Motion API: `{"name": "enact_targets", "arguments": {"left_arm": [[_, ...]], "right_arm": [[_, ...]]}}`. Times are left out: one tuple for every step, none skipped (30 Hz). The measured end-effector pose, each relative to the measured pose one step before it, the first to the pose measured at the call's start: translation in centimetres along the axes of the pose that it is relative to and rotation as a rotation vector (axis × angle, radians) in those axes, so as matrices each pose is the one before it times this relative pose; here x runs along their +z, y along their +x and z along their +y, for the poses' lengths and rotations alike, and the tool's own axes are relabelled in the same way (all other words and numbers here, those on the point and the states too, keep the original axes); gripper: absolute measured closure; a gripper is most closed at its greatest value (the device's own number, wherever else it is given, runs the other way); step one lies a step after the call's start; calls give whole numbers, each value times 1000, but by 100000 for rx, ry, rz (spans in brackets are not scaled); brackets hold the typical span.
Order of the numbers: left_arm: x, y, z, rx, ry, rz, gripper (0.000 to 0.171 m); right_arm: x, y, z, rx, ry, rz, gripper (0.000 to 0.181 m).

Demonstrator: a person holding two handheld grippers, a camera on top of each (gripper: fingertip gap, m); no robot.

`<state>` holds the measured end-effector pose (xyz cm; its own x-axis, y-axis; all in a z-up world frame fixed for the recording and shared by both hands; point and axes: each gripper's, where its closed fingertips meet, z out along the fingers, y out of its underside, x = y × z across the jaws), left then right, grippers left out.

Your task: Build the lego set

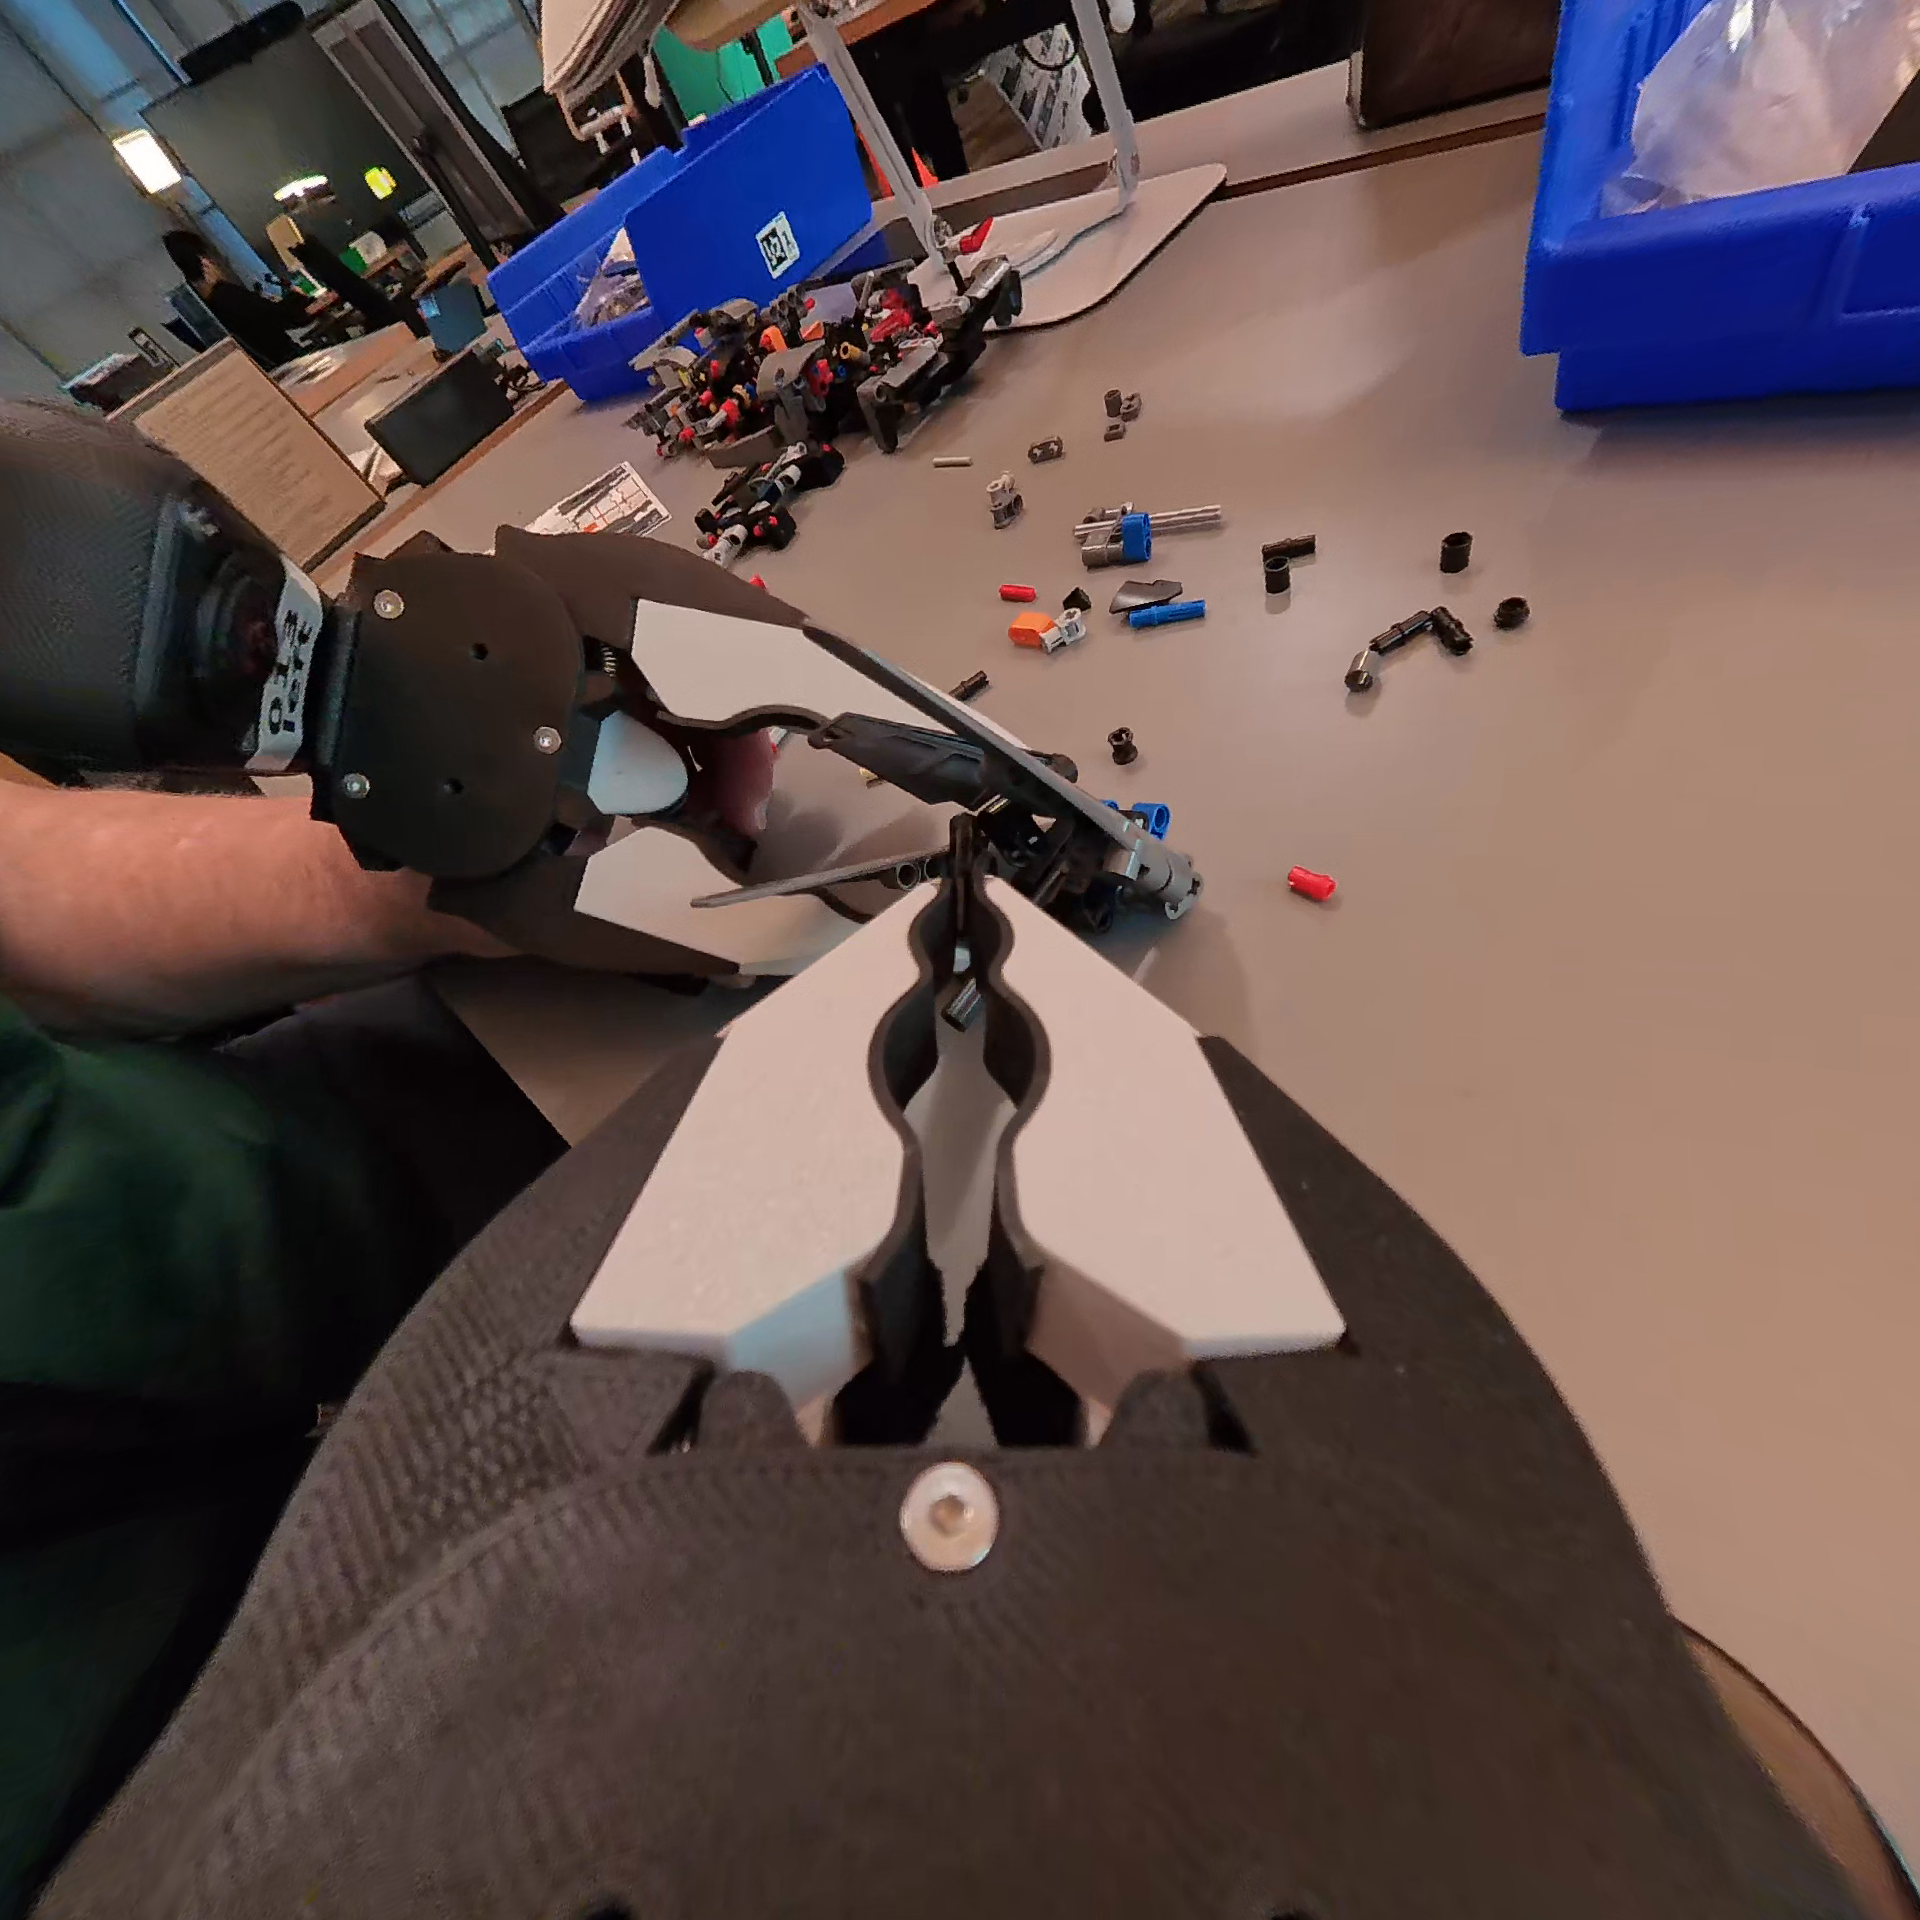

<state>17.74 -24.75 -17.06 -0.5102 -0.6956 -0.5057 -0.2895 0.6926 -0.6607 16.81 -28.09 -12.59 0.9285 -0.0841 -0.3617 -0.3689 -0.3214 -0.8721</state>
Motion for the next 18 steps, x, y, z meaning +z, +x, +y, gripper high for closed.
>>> {"name": "enact_targets", "arguments": {"left_arm": [[1,220,-247,630,922,853,127],[25,155,-146,590,398,391,127],[6,46,2,298,-68,-74,126],[-37,10,-8,179,170,-61,126],[-49,18,-13,-176,198,111,125],[-45,-33,-41,-190,346,-229,125],[19,-37,31,-56,-285,-351,126],[57,-85,69,49,-596,-786,127],[28,-26,-26,122,-24,-576,127],[16,6,-85,66,232,-270,127],[45,35,-37,22,-49,-48,126],[52,-73,0,-188,-236,-547,125],[79,-94,3,-387,-323,-367,125],[87,-21,-7,-390,-360,-32,125],[62,-56,-47,-85,-56,-445,125],[72,-29,-25,-29,-236,-367,125],[60,65,-31,329,-167,121,126],[10,0,-68,380,261,-420,128]], "right_arm": [[54,89,66,500,-182,829,181],[50,68,-12,167,323,927,181],[47,-14,3,188,186,518,181],[32,5,-23,31,431,713,181],[29,11,-43,146,676,930,181],[90,16,46,449,-28,679,181],[43,44,-77,276,764,904,181],[-30,91,-188,-327,1441,1282,181],[14,125,22,-233,-200,1268,181],[51,81,66,296,-501,620,181],[8,103,-101,913,971,598,181],[68,-13,3,526,376,17,181],[76,21,49,496,135,220,181],[24,27,-50,526,903,350,181],[22,13,-42,765,792,80,181],[-2,-7,-103,283,1168,237,181],[2,79,-1,-204,260,965,181],[22,76,42,-910,-244,1264,181]]}}
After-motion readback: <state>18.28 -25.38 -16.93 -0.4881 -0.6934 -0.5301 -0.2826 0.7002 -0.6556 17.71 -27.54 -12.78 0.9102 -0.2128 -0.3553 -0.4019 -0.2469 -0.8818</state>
